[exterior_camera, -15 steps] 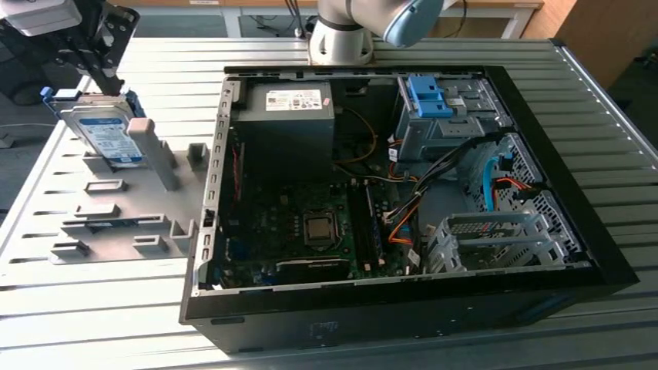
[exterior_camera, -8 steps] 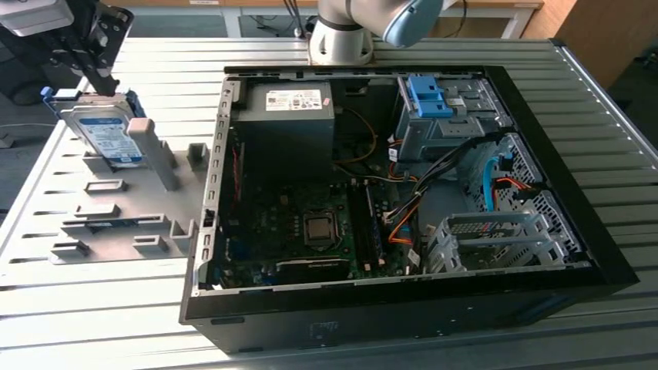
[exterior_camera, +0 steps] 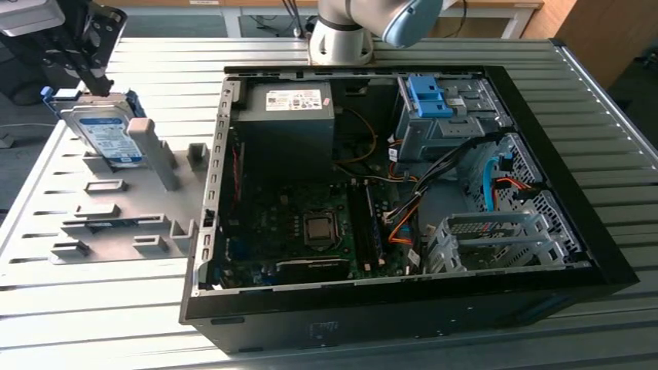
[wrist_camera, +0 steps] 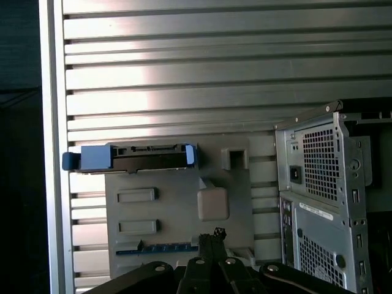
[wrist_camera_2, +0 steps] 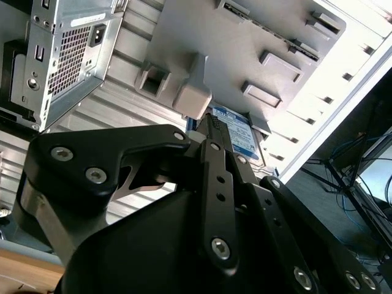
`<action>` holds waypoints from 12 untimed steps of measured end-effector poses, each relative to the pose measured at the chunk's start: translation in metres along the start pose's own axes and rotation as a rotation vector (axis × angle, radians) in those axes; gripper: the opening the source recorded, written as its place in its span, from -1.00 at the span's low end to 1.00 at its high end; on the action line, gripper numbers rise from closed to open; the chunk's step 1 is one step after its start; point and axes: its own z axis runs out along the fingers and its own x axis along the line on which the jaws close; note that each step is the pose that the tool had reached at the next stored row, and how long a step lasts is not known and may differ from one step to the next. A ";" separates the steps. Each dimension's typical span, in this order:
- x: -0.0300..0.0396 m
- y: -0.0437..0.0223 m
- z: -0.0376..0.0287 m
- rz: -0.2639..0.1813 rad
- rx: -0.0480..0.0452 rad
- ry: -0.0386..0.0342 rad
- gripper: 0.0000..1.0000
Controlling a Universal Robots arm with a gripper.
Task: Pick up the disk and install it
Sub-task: 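Reach for the disk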
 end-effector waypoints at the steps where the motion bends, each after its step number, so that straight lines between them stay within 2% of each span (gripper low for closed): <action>1: 0.0008 -0.0001 0.0000 0.000 -0.0001 0.0000 -0.79; 12: 0.0095 -0.0007 -0.0002 0.000 0.0000 0.0000 -0.79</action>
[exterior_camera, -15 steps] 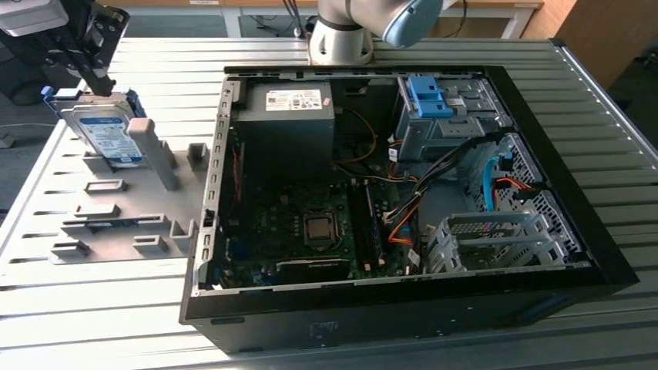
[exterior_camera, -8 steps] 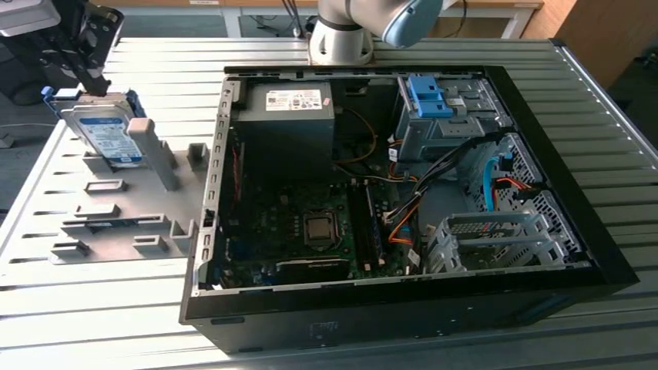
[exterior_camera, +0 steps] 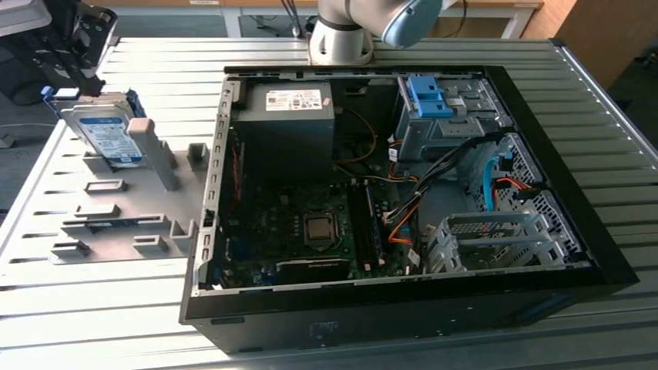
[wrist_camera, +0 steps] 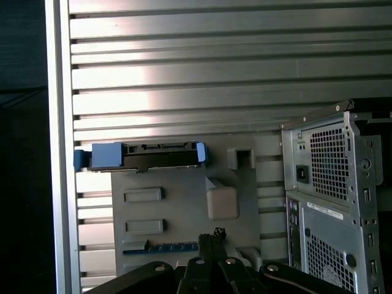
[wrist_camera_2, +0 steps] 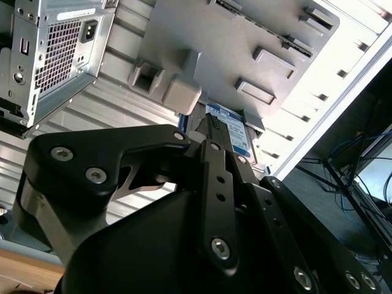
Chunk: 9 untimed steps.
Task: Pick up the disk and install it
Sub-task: 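Reach for the disk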
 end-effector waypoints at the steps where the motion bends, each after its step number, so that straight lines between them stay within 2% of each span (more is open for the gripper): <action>1: 0.0008 -0.0001 0.0000 0.000 0.0000 0.0000 -0.79; 9: 0.0072 -0.0005 -0.0002 0.000 0.0000 0.0000 -0.79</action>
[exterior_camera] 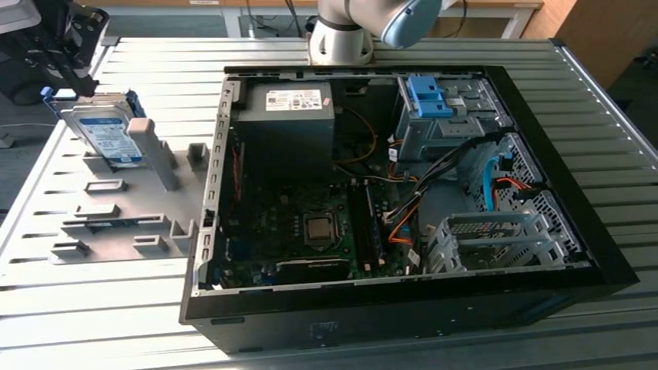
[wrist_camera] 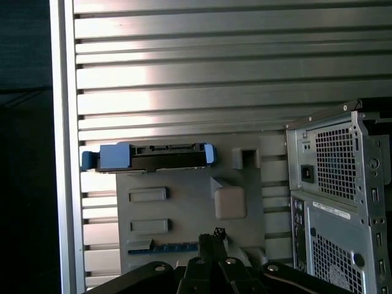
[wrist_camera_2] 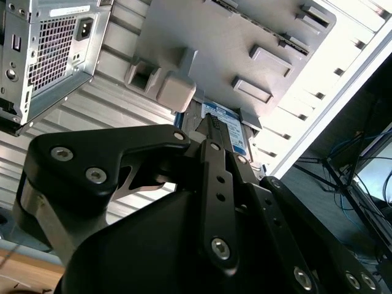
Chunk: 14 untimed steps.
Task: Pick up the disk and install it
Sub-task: 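Reach for the disk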
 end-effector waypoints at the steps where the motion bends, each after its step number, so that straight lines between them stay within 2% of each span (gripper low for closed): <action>1: 0.0008 -0.0001 0.0000 0.000 0.0001 0.0000 -0.79; 14: 0.0111 -0.0009 -0.0003 0.000 0.0000 0.0000 -0.79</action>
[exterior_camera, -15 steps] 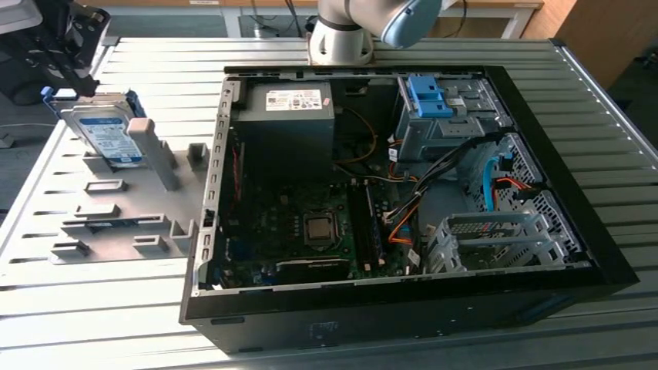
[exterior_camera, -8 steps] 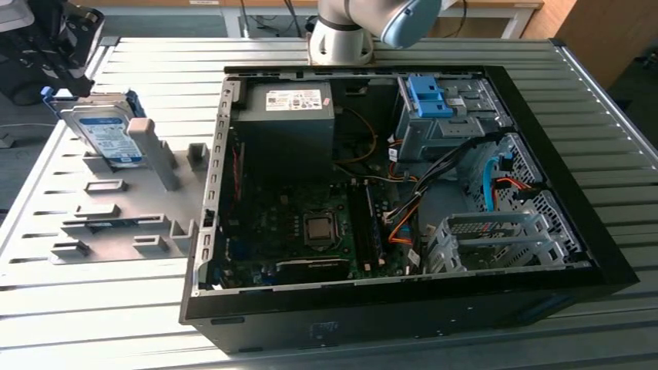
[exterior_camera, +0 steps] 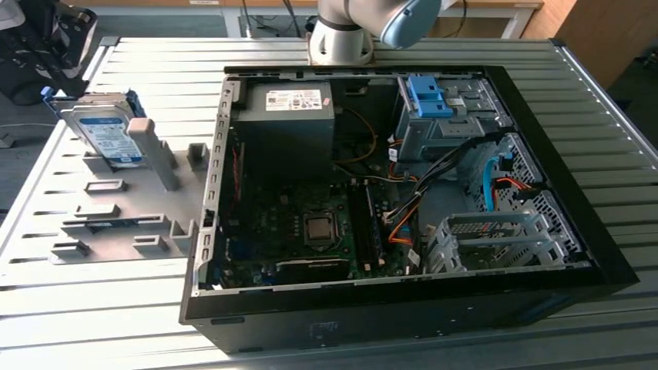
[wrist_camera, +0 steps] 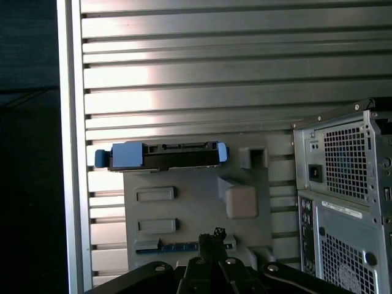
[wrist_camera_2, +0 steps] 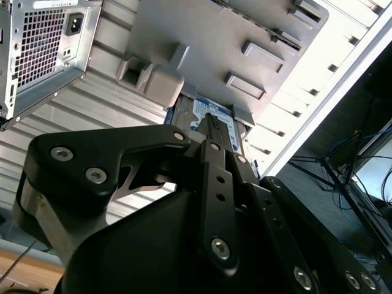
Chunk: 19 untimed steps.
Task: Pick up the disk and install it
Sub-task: 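Reach for the disk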
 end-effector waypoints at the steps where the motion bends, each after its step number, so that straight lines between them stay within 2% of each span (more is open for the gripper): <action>1: 0.0008 -0.0001 0.0000 0.000 0.0000 0.0000 -0.79; 3: 0.0022 0.0001 0.0001 0.000 -0.0001 -0.0001 -0.79; 5: 0.0026 0.0057 0.0004 0.000 -0.0001 -0.0001 -0.79; 12: 0.0026 0.0060 0.0004 0.000 -0.0015 0.0001 -0.79; 14: 0.0026 0.0060 0.0004 0.000 -0.0066 0.0004 -0.79; 19: 0.0026 0.0060 0.0004 0.000 -0.0070 0.0005 -0.79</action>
